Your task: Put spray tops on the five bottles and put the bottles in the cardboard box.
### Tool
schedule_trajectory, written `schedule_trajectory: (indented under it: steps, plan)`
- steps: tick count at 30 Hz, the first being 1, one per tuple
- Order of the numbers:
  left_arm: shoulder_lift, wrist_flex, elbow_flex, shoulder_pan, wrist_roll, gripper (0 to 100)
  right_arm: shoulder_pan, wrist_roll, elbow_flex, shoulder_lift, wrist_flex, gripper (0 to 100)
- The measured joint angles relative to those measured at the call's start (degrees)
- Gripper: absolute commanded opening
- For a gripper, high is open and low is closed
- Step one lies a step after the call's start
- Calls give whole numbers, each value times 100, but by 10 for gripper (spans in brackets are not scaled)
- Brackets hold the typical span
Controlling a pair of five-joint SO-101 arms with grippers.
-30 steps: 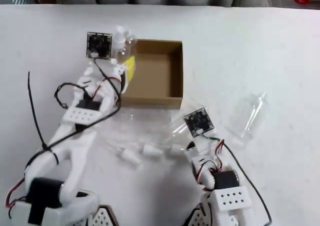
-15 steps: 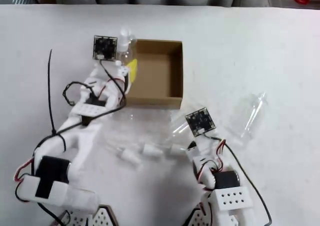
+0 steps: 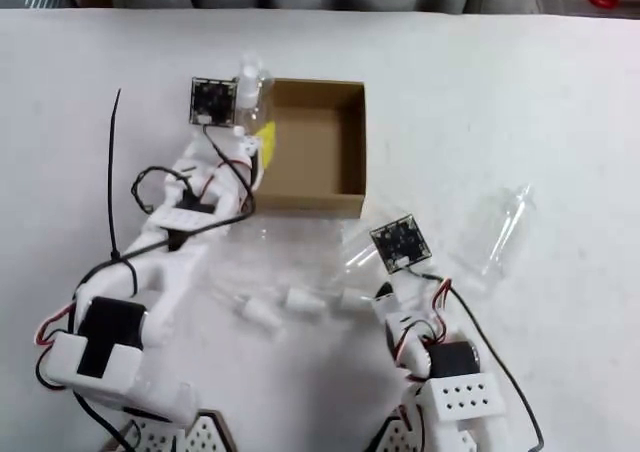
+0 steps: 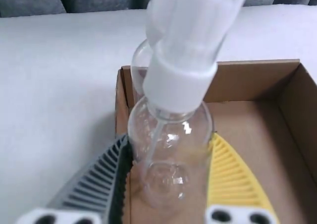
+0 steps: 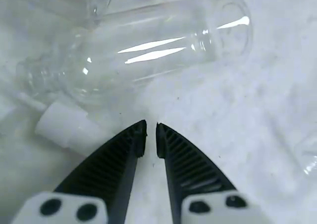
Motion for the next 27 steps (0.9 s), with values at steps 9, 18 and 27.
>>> schedule_trajectory:
  steps: [9,18,27]
  plan:
    - [0,0,-211,-35,0,24,0,0,0,0,0,16]
    - [0,0,-211,-35,0,24,0,0,0,0,0,16]
    - [703,-9,-668,-35,0,24,0,0,0,0,0,16]
